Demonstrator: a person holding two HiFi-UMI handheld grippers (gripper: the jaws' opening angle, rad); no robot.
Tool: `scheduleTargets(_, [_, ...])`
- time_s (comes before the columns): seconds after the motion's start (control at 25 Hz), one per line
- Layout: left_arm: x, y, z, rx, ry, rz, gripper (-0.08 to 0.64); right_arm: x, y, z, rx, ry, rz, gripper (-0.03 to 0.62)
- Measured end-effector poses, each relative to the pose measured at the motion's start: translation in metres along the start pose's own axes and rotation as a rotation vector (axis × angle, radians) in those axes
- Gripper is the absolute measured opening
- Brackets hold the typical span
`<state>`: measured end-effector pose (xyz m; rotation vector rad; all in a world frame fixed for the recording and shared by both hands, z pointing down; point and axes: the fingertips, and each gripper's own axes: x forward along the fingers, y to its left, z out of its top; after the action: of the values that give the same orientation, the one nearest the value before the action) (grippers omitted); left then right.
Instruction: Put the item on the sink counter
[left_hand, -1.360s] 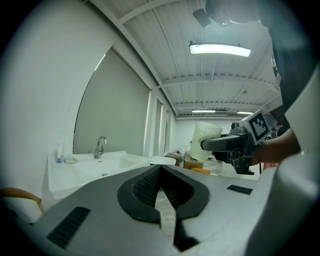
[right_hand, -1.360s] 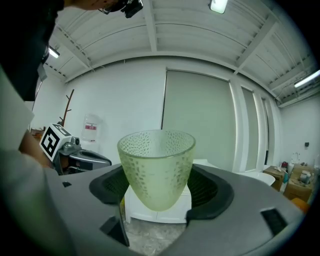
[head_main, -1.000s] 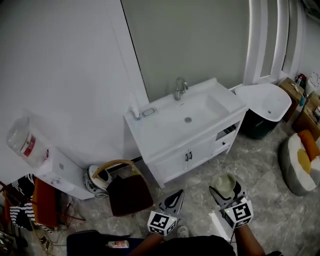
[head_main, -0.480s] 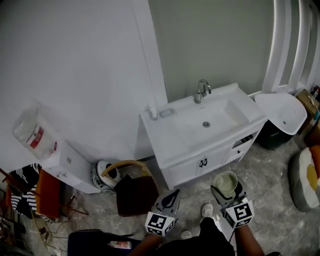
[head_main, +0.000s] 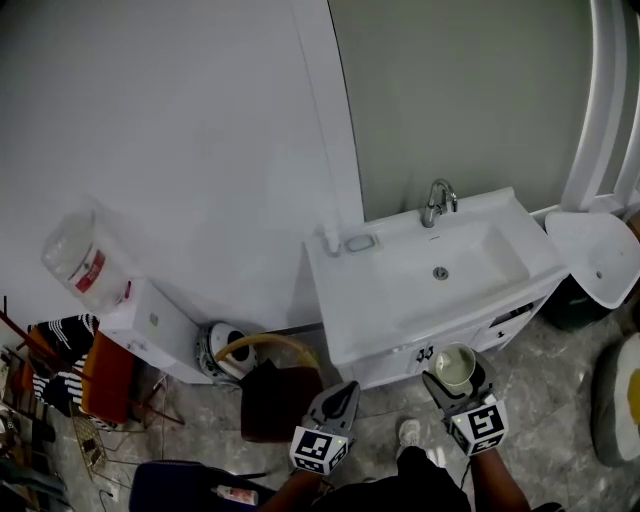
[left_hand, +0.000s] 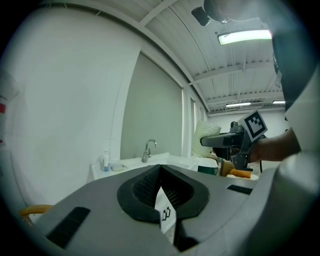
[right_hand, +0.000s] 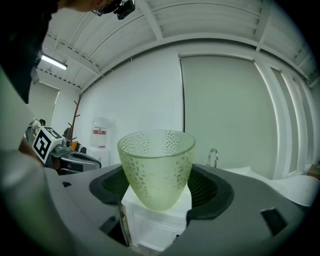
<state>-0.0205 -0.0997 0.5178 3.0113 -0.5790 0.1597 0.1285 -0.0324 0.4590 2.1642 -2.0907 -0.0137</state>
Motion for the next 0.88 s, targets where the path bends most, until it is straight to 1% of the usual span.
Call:
scheduleTargets(0.24, [0.046,0.019,0.006,-0.006,0.015,0.072,0.012,0.043,-0.033,0.001,-0.017,-0.004,0.080,0.371])
scheduleTargets(0.44, [0.083,0.028,0.008,-0.016,0.038,0.107,0.012,0.073,-0.055,0.002,-0.034,-0.002,0.144,0.371])
scheduleTargets(0.88, [0.123,0.054,0.001,-0.032,0.068,0.207,0.012,0.119,-0.097,-0.005,-0.034,-0.006,0.228,0.371])
